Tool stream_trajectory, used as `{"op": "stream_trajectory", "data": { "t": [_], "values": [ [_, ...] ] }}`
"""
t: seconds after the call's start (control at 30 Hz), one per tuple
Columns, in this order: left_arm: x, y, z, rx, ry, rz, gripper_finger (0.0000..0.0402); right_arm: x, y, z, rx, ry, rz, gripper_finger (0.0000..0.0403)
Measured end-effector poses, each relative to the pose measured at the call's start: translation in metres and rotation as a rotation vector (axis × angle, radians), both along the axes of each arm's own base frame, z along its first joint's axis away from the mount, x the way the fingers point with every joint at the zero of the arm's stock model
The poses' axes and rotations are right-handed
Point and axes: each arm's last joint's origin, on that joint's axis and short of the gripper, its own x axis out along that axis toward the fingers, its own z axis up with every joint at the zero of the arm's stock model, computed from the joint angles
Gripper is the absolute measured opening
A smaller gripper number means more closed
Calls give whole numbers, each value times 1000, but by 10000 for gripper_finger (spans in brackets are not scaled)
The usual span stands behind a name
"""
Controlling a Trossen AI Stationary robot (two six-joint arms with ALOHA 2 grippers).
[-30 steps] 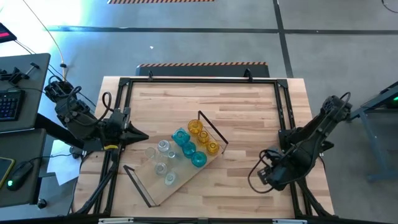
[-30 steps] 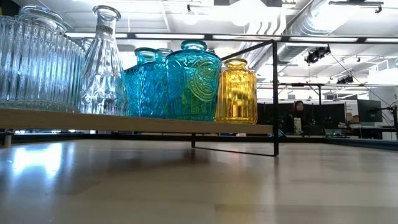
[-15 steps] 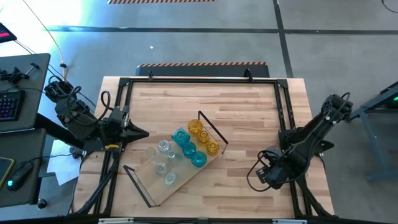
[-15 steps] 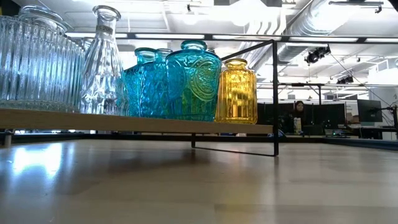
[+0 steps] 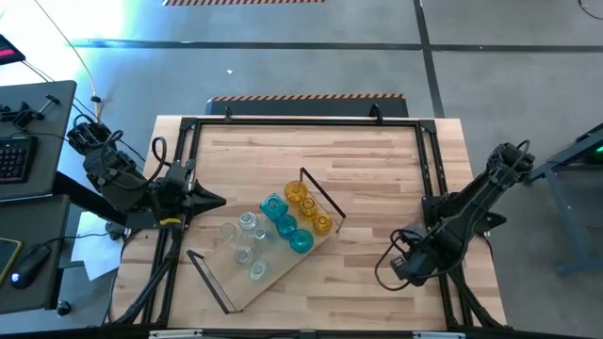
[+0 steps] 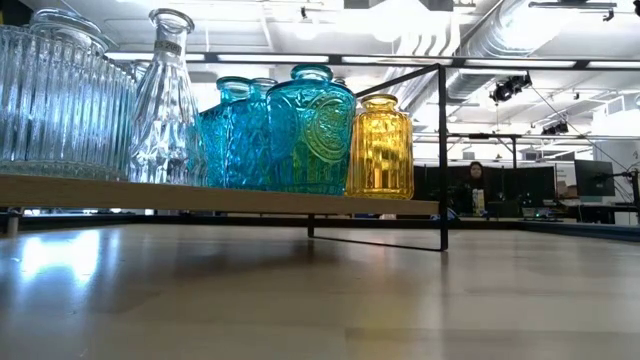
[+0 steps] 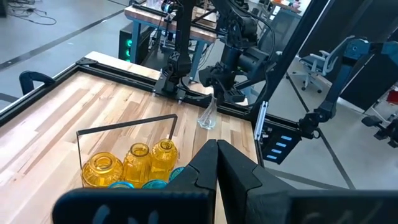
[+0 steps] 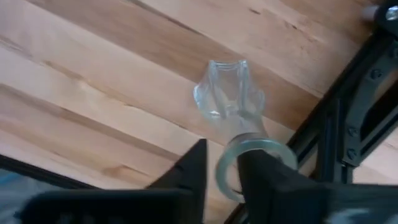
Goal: Sort vases onto shelf
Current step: Put the transparent vase on the shelf aligned with the other transparent vases
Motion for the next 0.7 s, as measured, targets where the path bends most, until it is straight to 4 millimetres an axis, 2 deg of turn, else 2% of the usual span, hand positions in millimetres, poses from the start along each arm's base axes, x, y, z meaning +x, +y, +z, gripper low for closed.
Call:
{"op": "stream_trajectory", "data": {
  "t": [0.1, 0.27, 0.37, 0.53, 0.7],
  "values": [
    [0, 0, 0, 0, 0, 1, 0, 2, 2, 1, 29, -15, 11, 15],
    [0, 0, 0, 2, 0, 1, 0, 5, 8, 2, 115, -5, -20, 26],
    [0, 0, 0, 4, 0, 0, 0, 8, 11, 7, 155, -23, -27, 16],
    [0, 0, 0, 11, 0, -1, 0, 28, 14, 32, 177, -88, -22, 7],
    [0, 0, 0, 24, 1, -4, 0, 61, 13, 67, 147, -103, 54, 3]
  ]
}}
